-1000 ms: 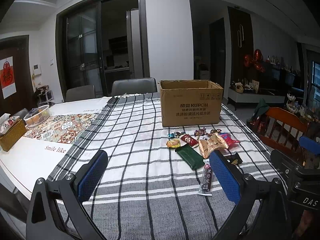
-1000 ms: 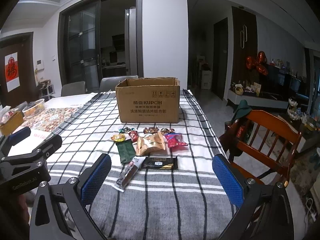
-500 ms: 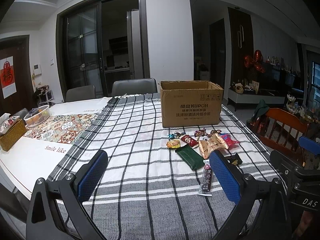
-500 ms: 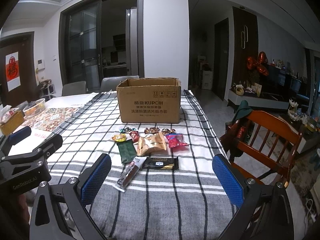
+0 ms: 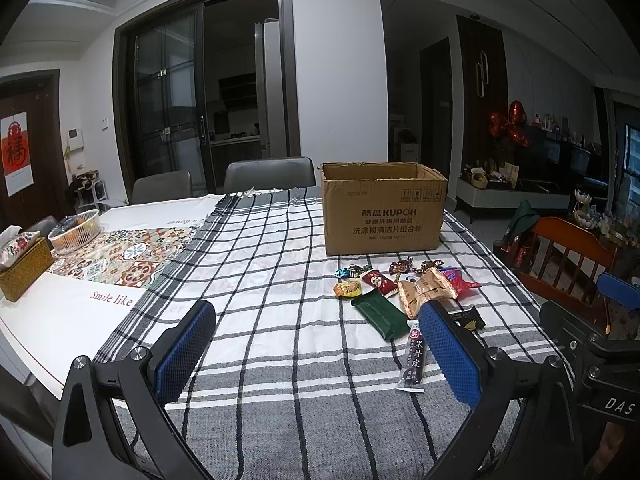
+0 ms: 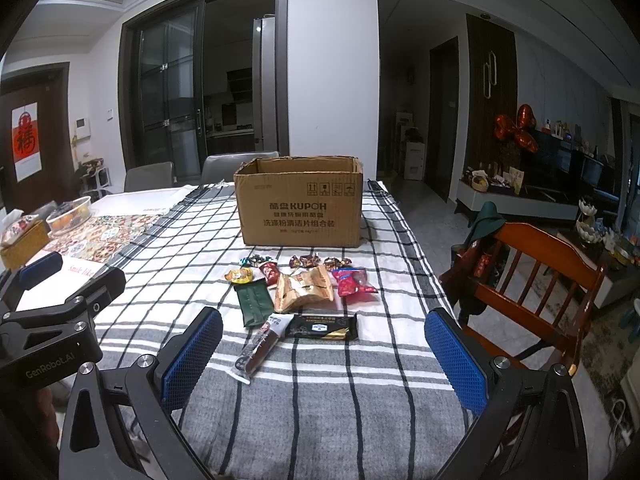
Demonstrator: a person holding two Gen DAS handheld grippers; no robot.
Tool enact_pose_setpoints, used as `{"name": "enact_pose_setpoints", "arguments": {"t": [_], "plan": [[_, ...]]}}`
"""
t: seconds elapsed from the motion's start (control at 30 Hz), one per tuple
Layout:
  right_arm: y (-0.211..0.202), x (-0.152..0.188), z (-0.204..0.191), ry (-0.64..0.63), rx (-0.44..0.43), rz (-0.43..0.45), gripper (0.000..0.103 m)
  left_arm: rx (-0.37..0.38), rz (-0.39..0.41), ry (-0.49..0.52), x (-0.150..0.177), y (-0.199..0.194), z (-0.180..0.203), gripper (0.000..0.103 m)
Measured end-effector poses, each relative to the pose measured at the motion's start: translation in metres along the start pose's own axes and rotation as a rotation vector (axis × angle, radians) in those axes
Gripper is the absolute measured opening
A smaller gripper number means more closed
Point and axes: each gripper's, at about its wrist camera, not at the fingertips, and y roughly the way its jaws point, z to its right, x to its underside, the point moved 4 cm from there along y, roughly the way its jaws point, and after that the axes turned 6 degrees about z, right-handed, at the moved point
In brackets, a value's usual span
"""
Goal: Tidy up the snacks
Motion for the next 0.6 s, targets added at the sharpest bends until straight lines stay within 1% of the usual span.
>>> {"name": "enact_pose_setpoints", "arguments": {"t": [0.43,0.6], "plan": [[-0.0005,-0.0007,-0.0015,-0.002,-0.001,-0.003,0.102,0.001,-0.001,-0.001,0.0006,-0.0003,-0.0011,0.103],[0.0039,-0.0006,-0.0061,-0.007,-0.013,-0.017,0.102,-0.001,-0.019,-0.001,0.0023,0.0031,-0.0014,0.103]]}}
